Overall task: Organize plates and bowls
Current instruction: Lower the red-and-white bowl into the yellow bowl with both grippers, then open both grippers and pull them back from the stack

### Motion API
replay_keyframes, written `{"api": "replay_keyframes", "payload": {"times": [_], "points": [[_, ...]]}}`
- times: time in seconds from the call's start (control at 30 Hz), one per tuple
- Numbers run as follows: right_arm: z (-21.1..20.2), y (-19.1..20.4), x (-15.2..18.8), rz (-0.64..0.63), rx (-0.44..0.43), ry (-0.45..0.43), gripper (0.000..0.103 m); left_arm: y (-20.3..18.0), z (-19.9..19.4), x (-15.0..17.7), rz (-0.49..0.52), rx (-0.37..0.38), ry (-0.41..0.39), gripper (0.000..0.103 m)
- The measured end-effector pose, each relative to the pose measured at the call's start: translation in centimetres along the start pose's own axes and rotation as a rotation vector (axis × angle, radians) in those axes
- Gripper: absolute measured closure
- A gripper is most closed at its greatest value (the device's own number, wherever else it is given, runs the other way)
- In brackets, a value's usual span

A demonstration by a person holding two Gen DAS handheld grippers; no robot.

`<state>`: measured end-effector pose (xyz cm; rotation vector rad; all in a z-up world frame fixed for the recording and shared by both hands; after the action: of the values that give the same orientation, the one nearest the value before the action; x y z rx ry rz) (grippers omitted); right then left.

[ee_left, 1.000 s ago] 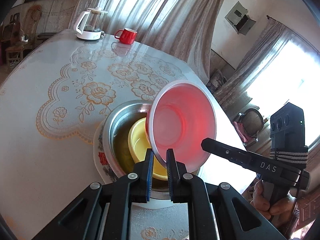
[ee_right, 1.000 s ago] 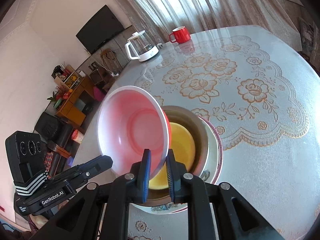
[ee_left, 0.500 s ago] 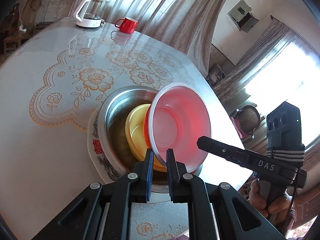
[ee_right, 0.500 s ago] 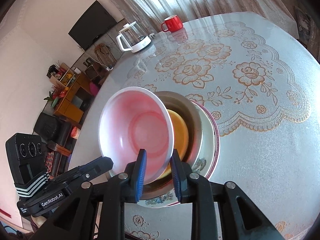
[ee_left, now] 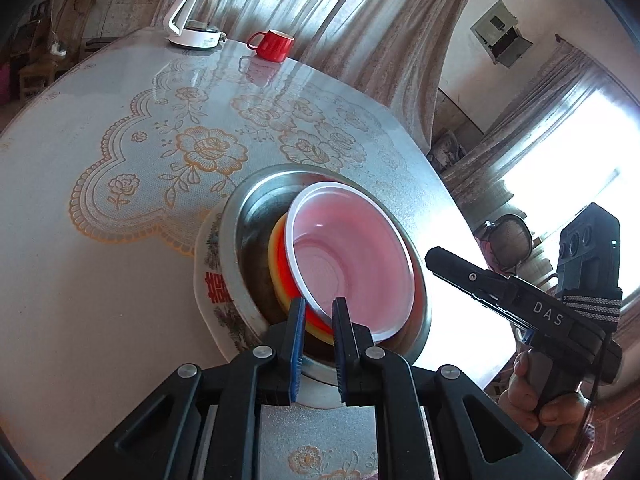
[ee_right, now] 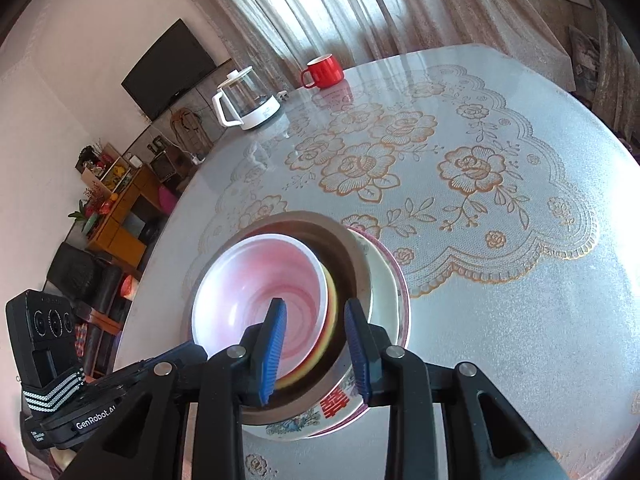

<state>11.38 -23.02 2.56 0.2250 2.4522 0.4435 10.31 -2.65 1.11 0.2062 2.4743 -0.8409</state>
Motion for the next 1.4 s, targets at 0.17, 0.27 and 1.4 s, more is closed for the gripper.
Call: {"api": "replay_keyframes", "payload": {"times": [0.17, 0.27, 1.4], "points": [[0.8, 1.5, 0.0, -0.082, 0.033, -0.020, 0.073, 0.2, 0.4, -0.1, 0.010, -0.016, -0.006, 0.091], [1.8, 1.8, 0.4, -0.103, 0.049, 0.000, 0.073, 0.2, 0.4, -0.1, 0.023, -0.029, -0.015, 0.089], [-1.7, 5.6, 5.5, -0.222, 0.280, -0.275, 0.061, 1.1, -3.1, 1.8, 0.160, -0.424, -0.307, 0.020]]}}
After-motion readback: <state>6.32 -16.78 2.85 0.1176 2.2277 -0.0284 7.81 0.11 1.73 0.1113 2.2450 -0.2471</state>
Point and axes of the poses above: each gripper's, at about its wrist camera, not at the fingertips, and z roughly the way its jaws point, y to its left, x to its underside, the point moved 3 cm from there along z, roughly the way its jaws point, and after that the axes turned 3 degrees about x, right-handed, at the moved point
